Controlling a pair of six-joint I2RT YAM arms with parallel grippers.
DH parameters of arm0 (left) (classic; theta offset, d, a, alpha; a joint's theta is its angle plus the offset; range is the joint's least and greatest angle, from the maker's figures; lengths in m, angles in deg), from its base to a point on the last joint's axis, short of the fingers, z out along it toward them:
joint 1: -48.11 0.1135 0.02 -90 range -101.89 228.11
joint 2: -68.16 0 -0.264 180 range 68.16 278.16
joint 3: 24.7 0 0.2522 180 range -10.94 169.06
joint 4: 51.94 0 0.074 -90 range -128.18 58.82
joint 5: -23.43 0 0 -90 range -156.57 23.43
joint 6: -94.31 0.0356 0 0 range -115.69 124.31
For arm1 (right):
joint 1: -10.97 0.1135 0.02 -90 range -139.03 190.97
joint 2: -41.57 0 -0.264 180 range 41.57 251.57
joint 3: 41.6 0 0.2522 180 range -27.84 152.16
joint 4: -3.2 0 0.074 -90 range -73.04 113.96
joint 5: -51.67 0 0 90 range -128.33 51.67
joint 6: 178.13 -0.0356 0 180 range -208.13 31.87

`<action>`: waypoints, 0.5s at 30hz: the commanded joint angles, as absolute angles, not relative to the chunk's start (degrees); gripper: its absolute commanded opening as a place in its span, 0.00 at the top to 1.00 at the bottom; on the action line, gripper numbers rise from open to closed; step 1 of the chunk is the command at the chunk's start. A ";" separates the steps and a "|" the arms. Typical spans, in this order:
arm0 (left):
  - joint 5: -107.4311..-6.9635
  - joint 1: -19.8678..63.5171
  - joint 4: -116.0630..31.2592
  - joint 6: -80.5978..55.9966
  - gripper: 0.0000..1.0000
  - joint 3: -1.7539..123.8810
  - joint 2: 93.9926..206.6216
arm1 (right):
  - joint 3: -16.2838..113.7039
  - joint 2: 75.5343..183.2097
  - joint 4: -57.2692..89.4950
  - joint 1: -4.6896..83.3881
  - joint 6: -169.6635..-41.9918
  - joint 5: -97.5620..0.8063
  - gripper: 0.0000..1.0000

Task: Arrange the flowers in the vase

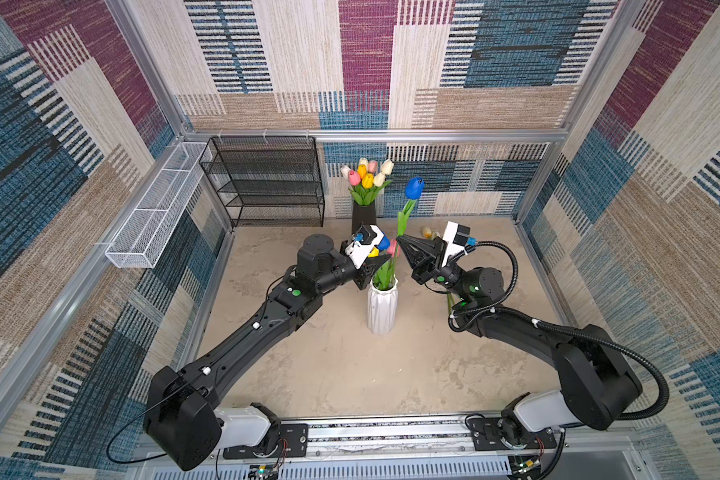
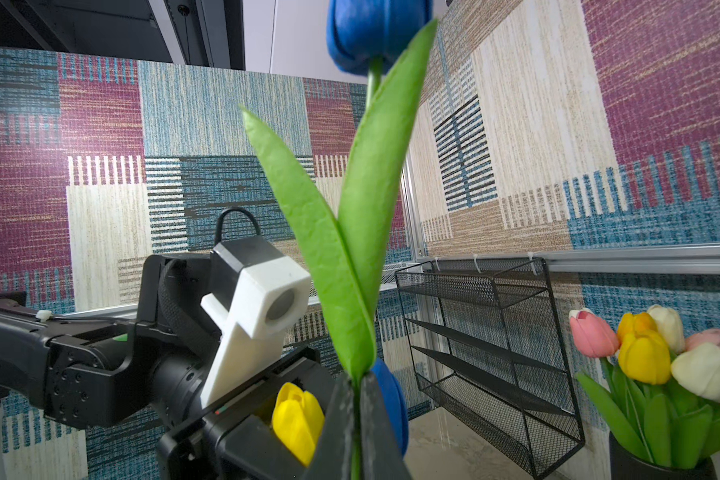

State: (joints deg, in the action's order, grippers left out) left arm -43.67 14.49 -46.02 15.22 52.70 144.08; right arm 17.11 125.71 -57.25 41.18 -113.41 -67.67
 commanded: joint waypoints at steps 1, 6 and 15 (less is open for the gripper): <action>-43.14 14.54 -46.71 14.76 0.70 52.78 144.19 | 16.19 126.22 -60.12 41.38 -111.23 -68.15 1.00; -43.28 14.54 -46.51 14.79 0.70 52.87 144.19 | 12.82 125.67 -60.05 41.64 -108.52 -69.18 0.99; -42.99 14.54 -46.73 14.95 0.70 53.22 144.80 | 9.67 123.35 -53.12 41.73 -103.16 -68.95 0.69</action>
